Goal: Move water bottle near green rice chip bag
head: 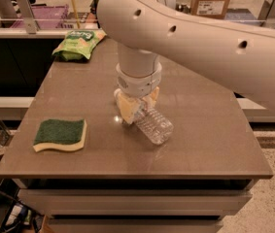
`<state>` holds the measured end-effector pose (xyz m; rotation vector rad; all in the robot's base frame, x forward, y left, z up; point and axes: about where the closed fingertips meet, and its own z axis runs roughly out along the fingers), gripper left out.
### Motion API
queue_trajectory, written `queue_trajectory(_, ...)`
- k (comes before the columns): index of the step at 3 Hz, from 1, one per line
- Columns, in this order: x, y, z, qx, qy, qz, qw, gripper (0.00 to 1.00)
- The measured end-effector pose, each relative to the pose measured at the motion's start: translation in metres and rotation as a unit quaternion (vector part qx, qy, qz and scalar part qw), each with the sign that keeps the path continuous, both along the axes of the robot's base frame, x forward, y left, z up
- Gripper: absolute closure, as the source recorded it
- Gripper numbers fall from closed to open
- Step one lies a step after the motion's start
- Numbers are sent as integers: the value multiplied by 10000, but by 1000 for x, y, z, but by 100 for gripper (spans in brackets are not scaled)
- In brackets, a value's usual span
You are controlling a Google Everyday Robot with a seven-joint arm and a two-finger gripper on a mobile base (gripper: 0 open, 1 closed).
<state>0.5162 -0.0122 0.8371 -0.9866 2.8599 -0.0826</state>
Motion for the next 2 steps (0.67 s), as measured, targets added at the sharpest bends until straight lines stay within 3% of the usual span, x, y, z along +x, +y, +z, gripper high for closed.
queue_trajectory(1, 0, 0, 0, 0, 0, 0, 10000, 100)
queue_trajectory(2, 7, -2, 11, 76, -195, -17, 9998, 100)
